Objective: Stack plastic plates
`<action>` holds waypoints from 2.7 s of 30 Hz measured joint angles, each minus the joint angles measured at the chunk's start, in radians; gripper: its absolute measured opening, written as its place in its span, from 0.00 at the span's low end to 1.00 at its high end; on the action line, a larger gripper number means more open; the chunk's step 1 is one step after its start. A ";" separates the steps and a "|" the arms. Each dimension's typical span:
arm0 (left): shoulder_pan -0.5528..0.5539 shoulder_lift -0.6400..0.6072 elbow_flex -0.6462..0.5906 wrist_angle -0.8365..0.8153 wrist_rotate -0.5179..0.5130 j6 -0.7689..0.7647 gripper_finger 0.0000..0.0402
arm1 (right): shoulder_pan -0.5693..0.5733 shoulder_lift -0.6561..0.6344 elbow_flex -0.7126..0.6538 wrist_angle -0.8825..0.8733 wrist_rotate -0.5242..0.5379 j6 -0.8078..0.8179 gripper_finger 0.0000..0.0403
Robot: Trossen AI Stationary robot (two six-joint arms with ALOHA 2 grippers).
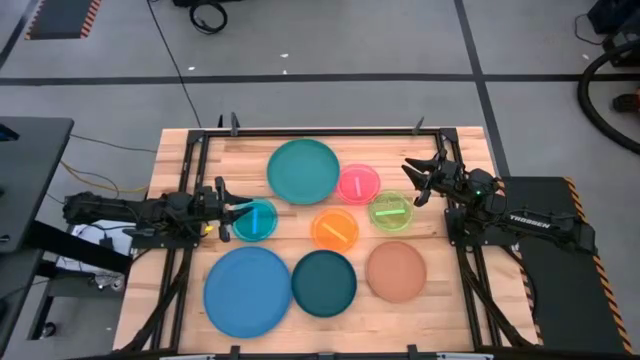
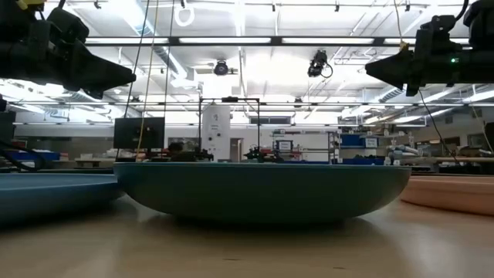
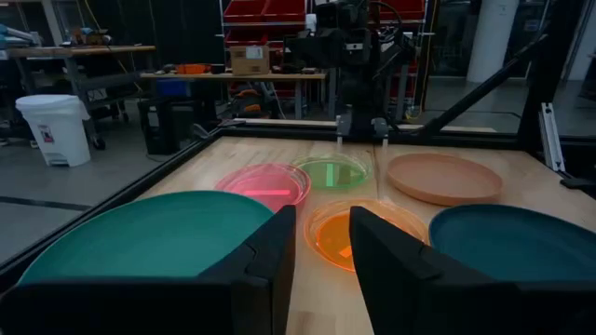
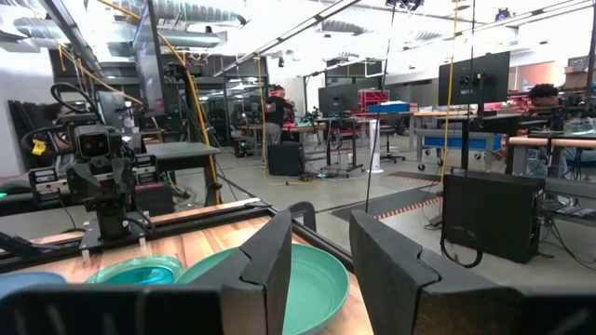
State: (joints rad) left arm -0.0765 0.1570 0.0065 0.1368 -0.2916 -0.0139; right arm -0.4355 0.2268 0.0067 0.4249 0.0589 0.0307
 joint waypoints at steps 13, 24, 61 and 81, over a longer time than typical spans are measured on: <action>0.000 0.000 0.000 0.000 0.000 0.000 0.28 | 0.000 0.000 0.000 0.000 0.000 0.000 0.30; 0.000 0.000 0.000 0.000 0.000 0.000 0.28 | 0.000 0.000 0.000 0.000 0.000 0.000 0.30; 0.000 0.000 0.000 0.001 0.000 0.000 0.28 | 0.000 0.000 0.000 0.000 0.000 0.000 0.30; 0.007 -0.001 0.000 0.272 -0.003 -0.219 0.28 | 0.001 0.003 0.000 0.181 -0.068 0.203 0.30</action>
State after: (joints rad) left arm -0.0692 0.1564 0.0067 0.4092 -0.2941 -0.2331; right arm -0.4347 0.2300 0.0063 0.6064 -0.0086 0.2342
